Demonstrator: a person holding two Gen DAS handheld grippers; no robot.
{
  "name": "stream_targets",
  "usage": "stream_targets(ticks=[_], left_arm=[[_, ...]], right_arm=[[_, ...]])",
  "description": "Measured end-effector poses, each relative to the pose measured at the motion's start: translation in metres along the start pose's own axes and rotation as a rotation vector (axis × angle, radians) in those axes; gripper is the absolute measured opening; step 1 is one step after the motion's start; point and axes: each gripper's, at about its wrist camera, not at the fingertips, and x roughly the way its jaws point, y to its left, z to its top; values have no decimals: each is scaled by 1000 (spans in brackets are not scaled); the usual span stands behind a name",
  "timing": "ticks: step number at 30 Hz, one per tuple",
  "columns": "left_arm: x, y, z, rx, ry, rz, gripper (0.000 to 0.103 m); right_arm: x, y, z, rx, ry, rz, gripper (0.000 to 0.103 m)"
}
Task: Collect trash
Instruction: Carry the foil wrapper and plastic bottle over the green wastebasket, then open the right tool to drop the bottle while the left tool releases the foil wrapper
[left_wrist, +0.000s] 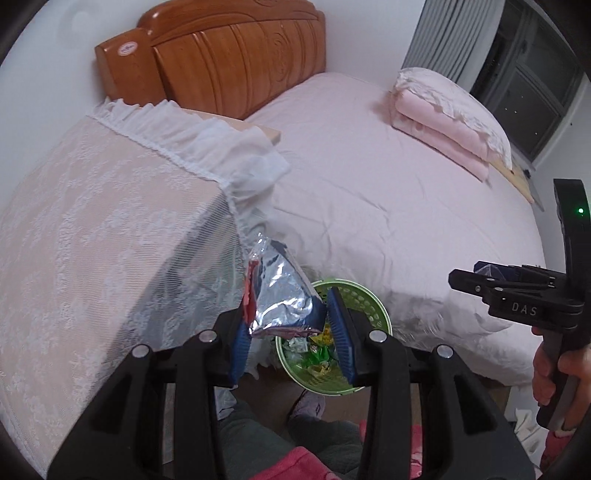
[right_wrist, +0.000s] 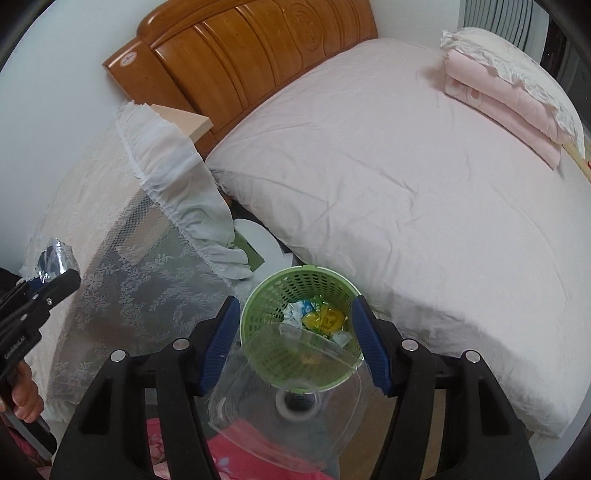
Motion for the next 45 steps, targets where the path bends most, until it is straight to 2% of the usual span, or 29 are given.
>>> stream_targets(ticks=[2, 5, 11, 20, 24, 26, 30, 32, 37, 42, 45], left_arm=[[9, -9, -3, 16, 23, -9, 38], [16, -15, -8, 38, 45, 1, 38], [23, -10, -12, 32, 78, 6, 38], [29, -16, -10, 55, 93, 2, 38], [33, -22, -9, 77, 103, -11, 38], [36, -28, -8, 98, 115, -23, 38], [50, -46, -9, 161, 158, -67, 38], [59, -55, -10, 181, 184, -93, 42], [69, -71, -13, 199, 211, -133, 79], [71, -84, -16, 229, 226, -147, 91], [72, -87, -17, 230, 233, -151, 91]], right_arm=[[7, -19, -4, 16, 20, 12, 63], [19, -27, -10, 33, 51, 30, 61], [42, -25, -15, 25, 91, 27, 60], [55, -21, -17, 25, 117, 30, 60], [47, -25, -16, 36, 90, 3, 72], [41, -28, -14, 39, 73, -20, 73], [25, -41, -11, 69, 33, -57, 82], [20, -48, -9, 87, 22, -66, 83], [13, -70, -12, 148, 14, -79, 87], [9, -85, -14, 179, 23, -87, 87], [9, -90, -16, 194, 28, -89, 87]])
